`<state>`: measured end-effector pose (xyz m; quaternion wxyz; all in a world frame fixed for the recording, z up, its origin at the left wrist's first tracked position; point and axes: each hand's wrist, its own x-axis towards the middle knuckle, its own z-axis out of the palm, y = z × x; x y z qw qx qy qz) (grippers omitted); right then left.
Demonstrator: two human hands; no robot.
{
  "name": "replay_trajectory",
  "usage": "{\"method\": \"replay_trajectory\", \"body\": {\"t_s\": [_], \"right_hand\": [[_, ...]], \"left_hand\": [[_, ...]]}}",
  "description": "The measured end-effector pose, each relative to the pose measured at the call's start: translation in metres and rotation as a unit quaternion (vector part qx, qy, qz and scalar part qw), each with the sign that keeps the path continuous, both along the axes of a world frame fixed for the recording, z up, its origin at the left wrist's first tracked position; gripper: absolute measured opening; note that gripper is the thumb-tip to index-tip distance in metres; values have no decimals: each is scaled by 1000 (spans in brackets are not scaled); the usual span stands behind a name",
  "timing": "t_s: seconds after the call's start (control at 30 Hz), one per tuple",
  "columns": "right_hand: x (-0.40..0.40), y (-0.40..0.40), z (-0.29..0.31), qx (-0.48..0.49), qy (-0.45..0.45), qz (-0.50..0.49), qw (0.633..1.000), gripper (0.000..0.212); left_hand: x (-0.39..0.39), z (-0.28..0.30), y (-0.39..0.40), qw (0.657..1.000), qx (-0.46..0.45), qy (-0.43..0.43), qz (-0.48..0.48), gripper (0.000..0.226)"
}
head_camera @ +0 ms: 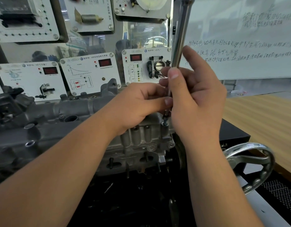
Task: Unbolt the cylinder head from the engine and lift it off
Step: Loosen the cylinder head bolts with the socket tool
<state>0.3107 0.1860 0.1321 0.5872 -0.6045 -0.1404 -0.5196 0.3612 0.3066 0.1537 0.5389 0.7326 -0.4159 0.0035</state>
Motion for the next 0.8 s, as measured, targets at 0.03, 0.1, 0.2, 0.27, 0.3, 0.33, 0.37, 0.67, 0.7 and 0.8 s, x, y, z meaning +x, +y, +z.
{"method": "replay_trajectory", "body": {"t_s": [0.03, 0.1, 0.2, 0.27, 0.3, 0.33, 0.37, 0.67, 0.7, 0.8], "right_hand": [[0, 0, 0, -3, -1, 7, 1000, 45], [-1, 0, 1, -17, -4, 15, 1000, 46], [-1, 3, 2, -38, 7, 19, 999, 46], [-1, 3, 2, -30, 4, 6, 1000, 36], [-1, 3, 1, -23, -4, -13, 1000, 28], [-1, 3, 0, -19, -13, -36, 999, 23], [-1, 3, 0, -18, -19, -54, 998, 20], [-1, -2, 1, -25, -5, -21, 999, 33], [-2, -1, 2, -34, -2, -21, 999, 29], [-1, -1, 2, -38, 4, -32, 999, 15]], "left_hand": [[0, 0, 0, 1000, -1, -1, 0, 24], [0, 1, -1, 1000, -11, -13, 7, 27], [-1, 3, -1, 998, 7, -46, 35, 24], [0, 3, -1, 998, 19, -48, 47, 31], [0, 2, -1, 998, 21, -46, 46, 37], [0, 2, -1, 998, 17, -41, 45, 37], [1, 0, 0, 998, 10, -38, 42, 32], [-3, 3, -2, 999, -7, -26, 20, 34], [-3, 3, -3, 999, -3, -31, 28, 33], [-1, 2, -2, 998, 10, -35, 50, 30]]}}
